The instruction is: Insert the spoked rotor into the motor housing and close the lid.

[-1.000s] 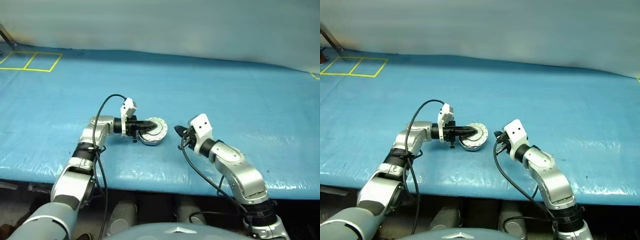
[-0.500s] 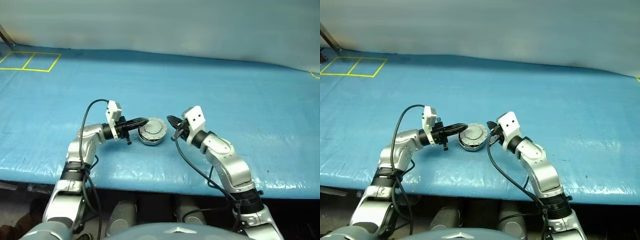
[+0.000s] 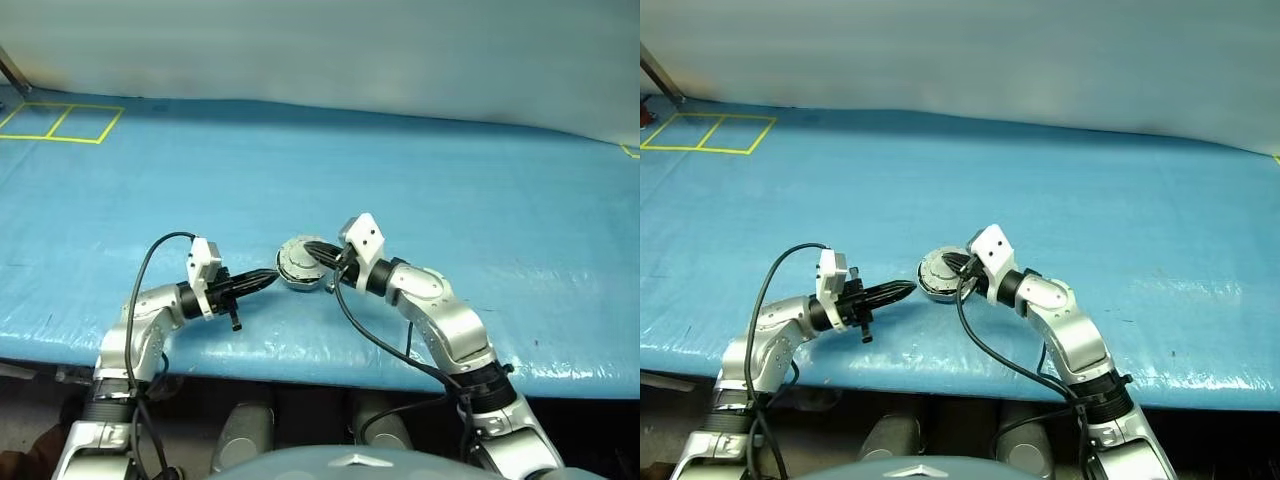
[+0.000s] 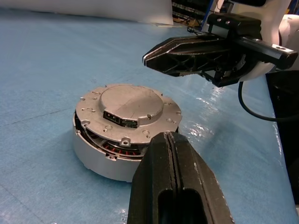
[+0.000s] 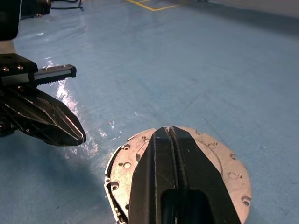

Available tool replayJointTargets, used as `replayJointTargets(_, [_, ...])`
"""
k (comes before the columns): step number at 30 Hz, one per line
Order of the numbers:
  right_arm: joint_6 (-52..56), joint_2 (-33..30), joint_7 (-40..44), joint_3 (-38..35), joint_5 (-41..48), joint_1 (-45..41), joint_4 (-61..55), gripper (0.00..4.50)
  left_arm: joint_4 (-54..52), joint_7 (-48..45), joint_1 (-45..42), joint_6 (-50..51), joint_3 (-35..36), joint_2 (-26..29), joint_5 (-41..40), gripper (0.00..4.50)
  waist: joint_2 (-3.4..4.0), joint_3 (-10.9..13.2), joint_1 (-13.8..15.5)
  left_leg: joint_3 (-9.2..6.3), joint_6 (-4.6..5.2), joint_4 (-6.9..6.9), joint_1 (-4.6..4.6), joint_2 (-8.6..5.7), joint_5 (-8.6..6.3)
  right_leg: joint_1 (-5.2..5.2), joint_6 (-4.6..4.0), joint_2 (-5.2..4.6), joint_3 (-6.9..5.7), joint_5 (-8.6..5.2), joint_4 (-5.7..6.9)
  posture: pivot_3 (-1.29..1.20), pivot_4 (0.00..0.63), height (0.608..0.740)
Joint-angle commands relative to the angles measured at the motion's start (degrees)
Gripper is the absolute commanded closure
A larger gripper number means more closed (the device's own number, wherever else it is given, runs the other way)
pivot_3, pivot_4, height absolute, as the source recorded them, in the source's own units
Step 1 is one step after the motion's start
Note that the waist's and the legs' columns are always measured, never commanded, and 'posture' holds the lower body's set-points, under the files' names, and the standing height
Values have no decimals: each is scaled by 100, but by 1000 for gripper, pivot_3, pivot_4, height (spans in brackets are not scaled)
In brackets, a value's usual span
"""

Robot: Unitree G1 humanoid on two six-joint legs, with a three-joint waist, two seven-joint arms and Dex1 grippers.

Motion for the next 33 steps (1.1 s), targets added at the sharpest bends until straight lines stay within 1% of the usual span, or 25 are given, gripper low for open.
replayJointTargets(1, [-136,94,34,40,-62,-175,238,3585,-220,93,193,-274,27,-21,-31,4500,0,0,-3,1,0,0,0,0,0,0,0,0,0,0,0,0,150,740])
replayJointTargets(5, [-209,184,-46,29,-155,-226,349,2199,-166,186,331,-336,-15,-143,-113,4500,1,1,5,1,0,0,-2,-1,0,-2,0,0,1,0,0,0,150,740])
replayJointTargets(6, [-239,190,-78,32,-207,-236,370,1942,-147,196,370,-361,-34,-180,-116,4500,1,0,3,1,0,0,-2,-1,0,-2,0,0,0,0,0,0,150,740])
replayJointTargets(11, [-279,200,-110,69,-322,-270,404,235,-111,242,510,-420,-76,-304,-116,4500,1,0,1,2,0,1,0,-1,0,-1,0,0,1,0,1,0,150,740])
replayJointTargets(12, [-279,195,-73,91,-328,-271,393,9,-100,250,531,-438,-78,-314,-111,4500,1,0,0,2,0,0,0,0,0,-2,0,0,1,0,1,0,150,740])
replayJointTargets(16, [-306,157,-33,206,-447,-249,427,9,-48,302,559,-456,-33,-341,-116,4500,1,0,-2,2,0,0,0,0,0,-2,0,0,1,0,2,0,150,740])
replayJointTargets(27, [-308,321,-135,90,-447,-249,702,9,27,365,556,-525,39,-332,-118,4500,1,0,-2,2,0,1,0,-1,0,-1,0,0,1,0,2,0,150,740])
replayJointTargets(29, [-278,347,-113,63,-392,-246,707,404,38,380,564,-557,33,-329,-94,4500,1,0,-3,2,0,0,1,0,0,-1,0,1,1,0,2,0,150,740])
replayJointTargets(30, [-269,340,-110,71,-408,-246,708,658,41,386,570,-576,23,-318,-70,4500,1,0,-3,2,0,1,1,0,0,-1,0,1,1,0,3,0,150,740])
replayJointTargets(32, [-264,340,-102,72,-416,-239,696,1316,32,385,581,-599,11,-301,-51,4500,1,0,-4,2,0,1,1,0,0,-1,0,0,1,0,2,0,150,740])
replayJointTargets(33, [-255,345,-100,64,-405,-238,678,1530,33,388,584,-605,13,-299,-53,4500,1,0,-4,2,0,1,1,0,0,-1,0,0,1,0,3,0,150,740])
